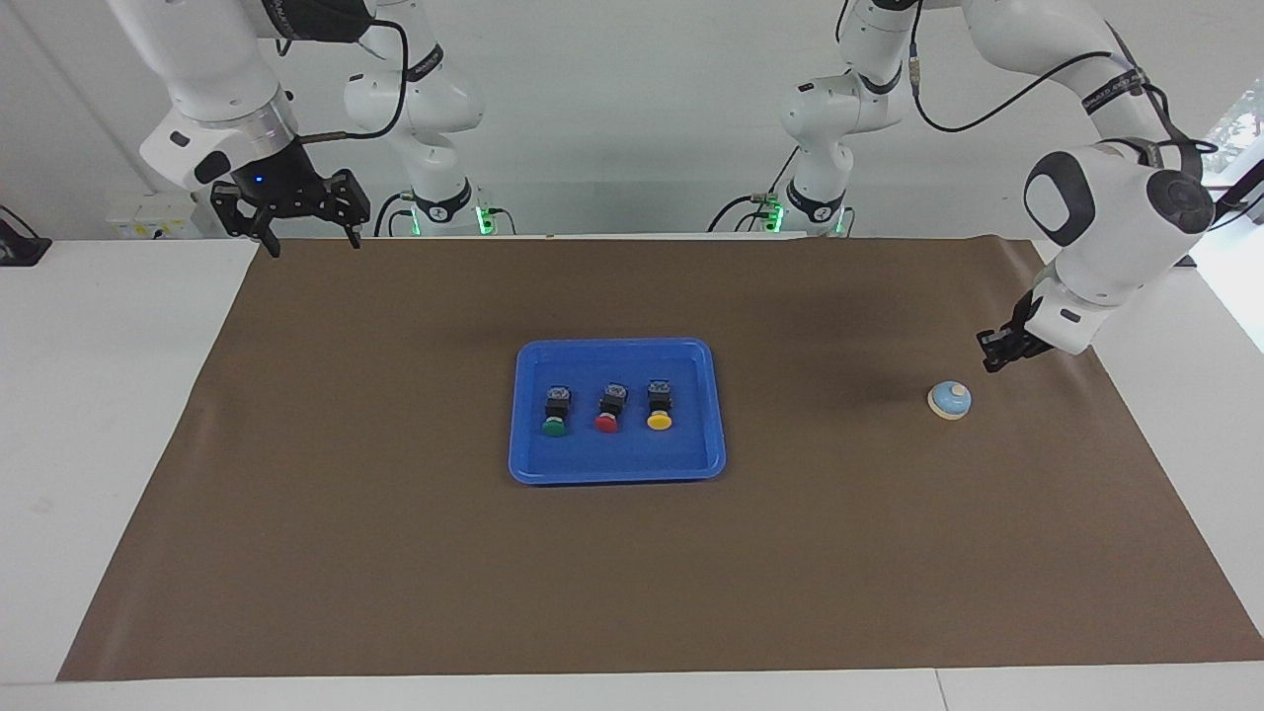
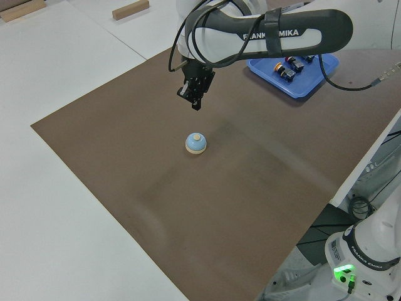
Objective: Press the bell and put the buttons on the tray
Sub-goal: 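Lower the left gripper onto the white bell to press it again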
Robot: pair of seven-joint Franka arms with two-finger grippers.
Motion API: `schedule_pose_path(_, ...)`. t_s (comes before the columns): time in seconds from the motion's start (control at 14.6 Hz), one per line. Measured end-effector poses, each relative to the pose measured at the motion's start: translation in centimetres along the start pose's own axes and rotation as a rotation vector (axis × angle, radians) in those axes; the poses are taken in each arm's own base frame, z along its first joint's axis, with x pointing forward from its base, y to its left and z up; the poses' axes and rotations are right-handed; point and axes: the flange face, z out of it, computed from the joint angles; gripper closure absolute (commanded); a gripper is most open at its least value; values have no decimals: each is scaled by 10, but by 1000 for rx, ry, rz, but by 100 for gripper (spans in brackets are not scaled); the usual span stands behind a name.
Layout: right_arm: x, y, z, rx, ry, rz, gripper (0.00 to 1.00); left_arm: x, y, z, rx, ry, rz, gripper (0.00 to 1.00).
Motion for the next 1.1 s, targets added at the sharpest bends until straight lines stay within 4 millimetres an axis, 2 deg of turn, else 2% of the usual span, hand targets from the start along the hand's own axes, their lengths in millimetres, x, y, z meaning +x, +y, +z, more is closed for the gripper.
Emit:
schedule_pose_path(0.14,0,8,-1,1,1,15,0,-3,-3,23,1,20,-2,100)
schedule_pose_path(0.34,-2,24,-9,3,14,45,0,-9,-3,43,0,17,0,100)
schedule_pose_path(0.68,-4,22,-18,2,18,43,0,-19,-3,71,0,18,0,100)
schedule_pose_path(0.89,-5,22,-20,3,17,43,0,-23,-6,83,-1,21,-6,100)
schedule_pose_path(1.1,-5,22,-20,5,15,43,0,-21,-6,79,0,28,-4,100)
